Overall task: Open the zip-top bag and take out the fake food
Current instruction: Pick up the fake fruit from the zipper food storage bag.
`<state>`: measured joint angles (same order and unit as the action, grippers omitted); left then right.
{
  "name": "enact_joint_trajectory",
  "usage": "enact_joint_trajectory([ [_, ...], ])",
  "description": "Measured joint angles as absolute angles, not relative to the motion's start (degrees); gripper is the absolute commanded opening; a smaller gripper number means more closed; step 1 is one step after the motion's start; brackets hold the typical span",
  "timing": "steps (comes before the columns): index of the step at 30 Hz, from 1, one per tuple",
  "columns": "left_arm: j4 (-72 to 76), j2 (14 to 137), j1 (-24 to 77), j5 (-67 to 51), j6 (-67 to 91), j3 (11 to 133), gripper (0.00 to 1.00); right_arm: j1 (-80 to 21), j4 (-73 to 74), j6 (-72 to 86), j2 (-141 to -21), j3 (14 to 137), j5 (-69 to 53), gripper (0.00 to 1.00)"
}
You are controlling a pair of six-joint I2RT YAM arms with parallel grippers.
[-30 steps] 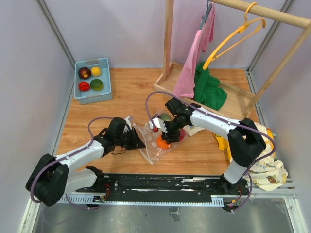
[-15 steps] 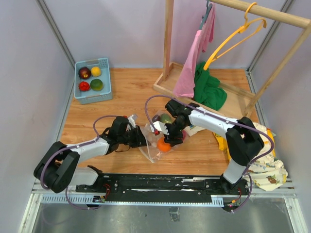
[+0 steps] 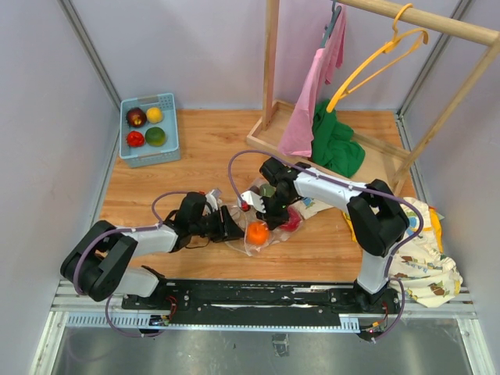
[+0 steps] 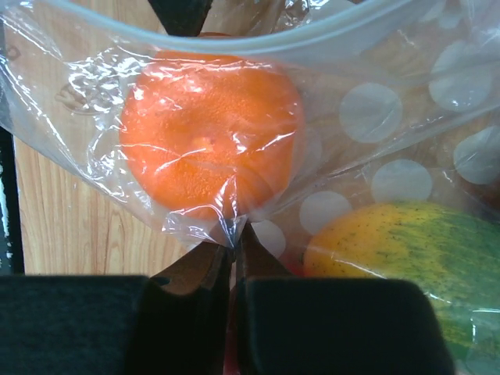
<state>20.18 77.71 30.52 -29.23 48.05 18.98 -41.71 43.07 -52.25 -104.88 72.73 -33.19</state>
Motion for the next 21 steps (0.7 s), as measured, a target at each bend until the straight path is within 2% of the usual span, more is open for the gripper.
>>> enact_joint_trajectory([
  [2,20.5,77.6,30.5,-29.2,48.3,18.6,0.6,-41.7,43.2,-51.2,-105.0,72.8,-33.2,0.02],
  [5,20.5,76.8,30.5,-29.2,48.8,17.9,0.66,-41.7,43.2,-50.3,-105.4,72.9,-33.4,0.01],
  [21,24.8,74.5,30.9,-29.4,50.4,16.6,0.72,-41.7,43.2,-47.0,-107.3,74.9,-38.0,0.01],
])
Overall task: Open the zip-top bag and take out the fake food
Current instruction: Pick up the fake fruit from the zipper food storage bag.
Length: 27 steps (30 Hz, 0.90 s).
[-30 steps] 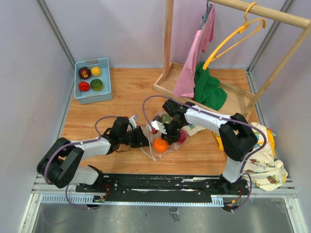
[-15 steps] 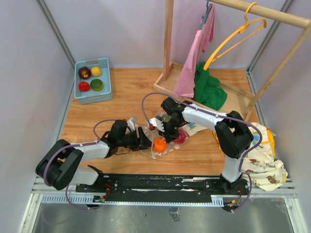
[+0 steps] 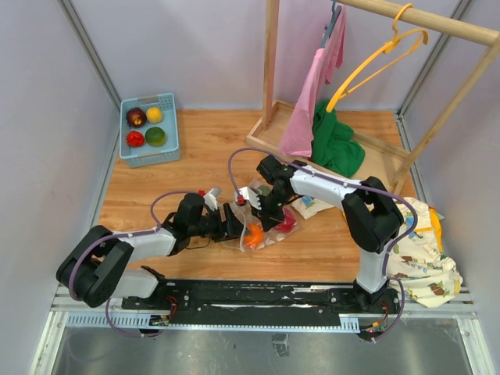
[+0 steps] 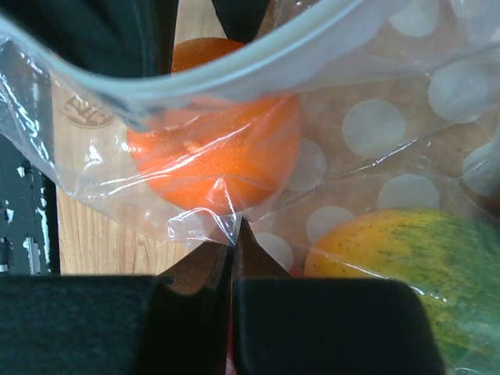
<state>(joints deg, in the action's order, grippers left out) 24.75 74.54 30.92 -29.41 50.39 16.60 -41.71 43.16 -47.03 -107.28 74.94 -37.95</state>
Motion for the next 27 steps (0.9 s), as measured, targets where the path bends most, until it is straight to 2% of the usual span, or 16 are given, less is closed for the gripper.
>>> enact_joint_trajectory([
  [9,24.7,79.4,33.2,-29.7,46.7,19.3,0.76,-41.7,43.3,-43.8,-108.8,76.4,-41.7,0.01],
  [22,26.2,80.3,35.7,-29.5,42.6,19.4,0.8,-41.7,41.4,-38.5,-109.8,76.5,-43.2,0.01],
  [25,26.5,81.0,36.3,-29.3,42.2,19.7,0.77,-41.7,40.9,-37.9,-110.0,76.5,-43.2,0.01],
  [27,26.4,81.7,36.6,-28.9,42.2,20.4,0.68,-41.7,40.7,-37.7,-110.0,76.5,-43.3,0.01],
])
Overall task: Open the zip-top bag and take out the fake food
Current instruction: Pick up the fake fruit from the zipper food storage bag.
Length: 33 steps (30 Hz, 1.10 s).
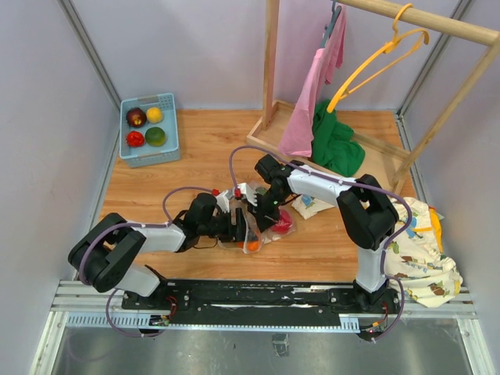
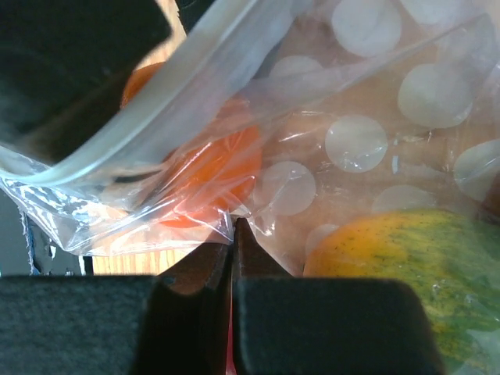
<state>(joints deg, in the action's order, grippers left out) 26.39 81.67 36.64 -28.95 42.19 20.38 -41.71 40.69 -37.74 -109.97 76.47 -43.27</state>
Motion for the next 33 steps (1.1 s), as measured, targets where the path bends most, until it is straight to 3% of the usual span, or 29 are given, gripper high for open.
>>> enact_joint_trajectory([
  [2,25.8,82.1,36.8,-28.3,42.1,20.8,0.45,-41.6,40.5,-37.7,-110.0,76.5,-43.2,0.01],
  [3,25.5,82.2,36.9,-27.9,42.1,21.0,0.38,-41.6,40.5,-37.6,-110.0,76.5,-43.2,0.01],
  [7,23.7,82.2,36.9,-27.9,42.7,22.0,0.25,-41.5,40.3,-37.6,-110.0,76.5,-43.0,0.01],
  [20,10.7,70.0,37.1,-18.7,41.9,21.8,0.09,-41.2,38.8,-38.8,-109.4,75.9,-39.1,0.01],
  [33,0.3,56.6,27.7,-15.0,49.0,19.8,0.09,-40.0,38.5,-39.3,-108.6,75.1,-36.2,0.01],
])
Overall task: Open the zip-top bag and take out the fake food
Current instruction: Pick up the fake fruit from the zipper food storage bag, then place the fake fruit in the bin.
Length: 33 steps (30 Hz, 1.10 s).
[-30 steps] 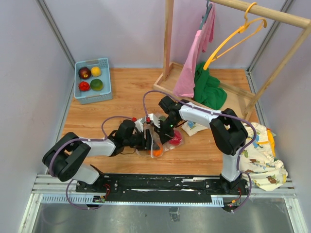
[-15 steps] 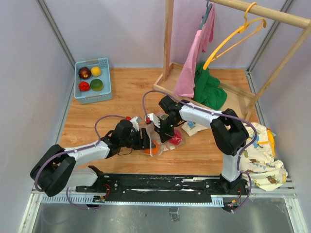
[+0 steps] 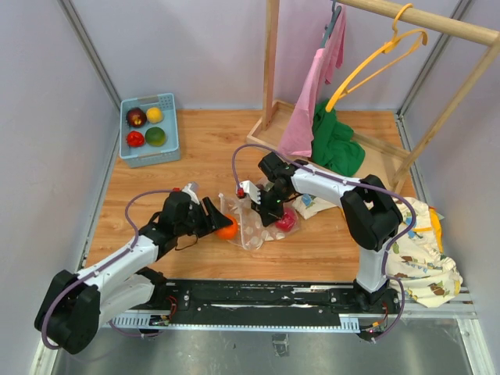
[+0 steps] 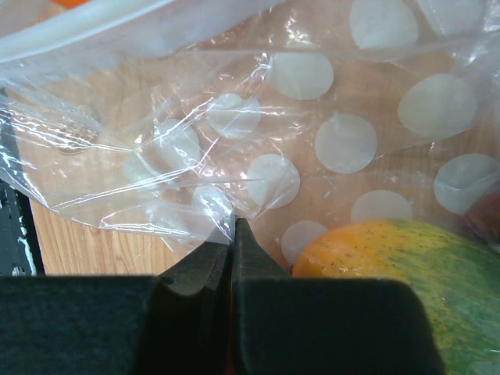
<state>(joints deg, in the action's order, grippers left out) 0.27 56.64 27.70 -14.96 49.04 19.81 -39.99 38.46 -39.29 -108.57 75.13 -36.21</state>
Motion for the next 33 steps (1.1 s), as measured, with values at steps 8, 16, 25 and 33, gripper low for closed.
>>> enact_joint_trajectory([
  [8,-6.1,51.5,23.7,-13.3,49.6,22.1,0.09,-40.0,38.4,-39.6,-108.2,75.1,-36.0,0.43],
  [16,-17.3,53.0,21.3,-8.5,41.0,34.5,0.09,-39.9,38.4,-39.6,-105.1,74.8,-37.0,0.71],
  [25,-25.0,57.4,15.1,-5.1,30.6,44.0,0.09,-39.4,39.9,-40.6,-101.3,74.8,-41.3,0.77],
  [33,-26.0,60.4,6.2,-5.8,24.9,48.9,0.09,-37.9,43.3,-42.0,-99.8,76.9,-45.0,0.77],
])
